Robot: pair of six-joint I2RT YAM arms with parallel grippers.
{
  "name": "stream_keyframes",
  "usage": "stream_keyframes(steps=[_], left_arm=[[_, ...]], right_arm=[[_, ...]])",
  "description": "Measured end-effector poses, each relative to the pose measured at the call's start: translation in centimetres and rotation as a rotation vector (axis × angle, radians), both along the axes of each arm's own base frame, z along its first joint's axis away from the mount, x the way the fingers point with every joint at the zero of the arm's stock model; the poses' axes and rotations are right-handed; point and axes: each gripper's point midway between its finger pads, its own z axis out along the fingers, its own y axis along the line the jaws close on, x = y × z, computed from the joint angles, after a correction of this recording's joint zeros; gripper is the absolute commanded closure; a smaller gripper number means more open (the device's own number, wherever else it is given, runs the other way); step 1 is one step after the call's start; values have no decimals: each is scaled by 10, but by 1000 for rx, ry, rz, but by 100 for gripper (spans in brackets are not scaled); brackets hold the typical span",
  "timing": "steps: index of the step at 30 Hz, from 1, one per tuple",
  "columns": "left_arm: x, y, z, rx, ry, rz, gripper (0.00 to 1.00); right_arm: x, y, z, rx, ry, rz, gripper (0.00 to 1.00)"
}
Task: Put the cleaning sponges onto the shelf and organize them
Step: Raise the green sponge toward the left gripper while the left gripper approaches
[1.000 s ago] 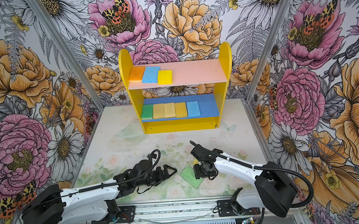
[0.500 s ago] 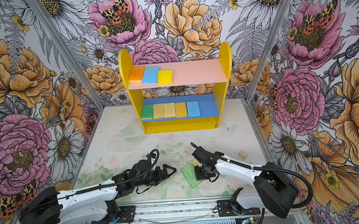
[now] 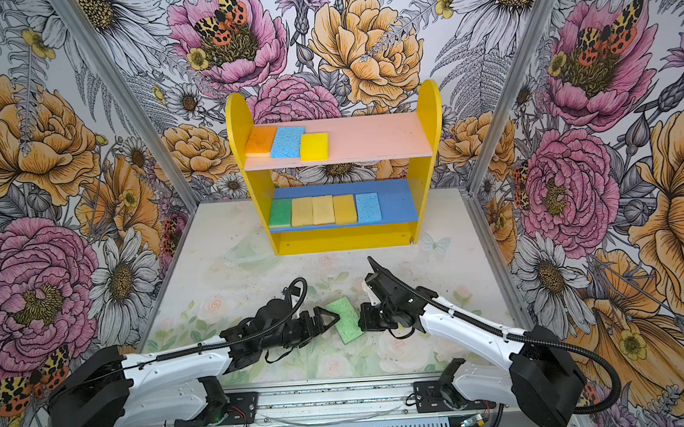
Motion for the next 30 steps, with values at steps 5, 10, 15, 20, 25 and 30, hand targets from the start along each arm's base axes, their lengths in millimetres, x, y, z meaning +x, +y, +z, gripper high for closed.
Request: stream_keyframes(steps=[5,10,15,20,25,30], left_arm=[[10,-2,22,-41,-51,11,35],[15,-1,37,-72,-93,16,62],[17,7,39,-56,-103,25,87],[30,29,43,-13,-96,66,92],[48,51,74,-112,-137,103,96],[49,51,105,-236,-190,56,96]], right_arm=[[3,14,19,74,-10,11,100],[3,19,25,103,-7,14,97],[3,23,29,116,-8,13,73],[5,22,42,137,-64,16,50],[6,30,63,205,-111,49,43],[3,44,80,304,-120,101,41]])
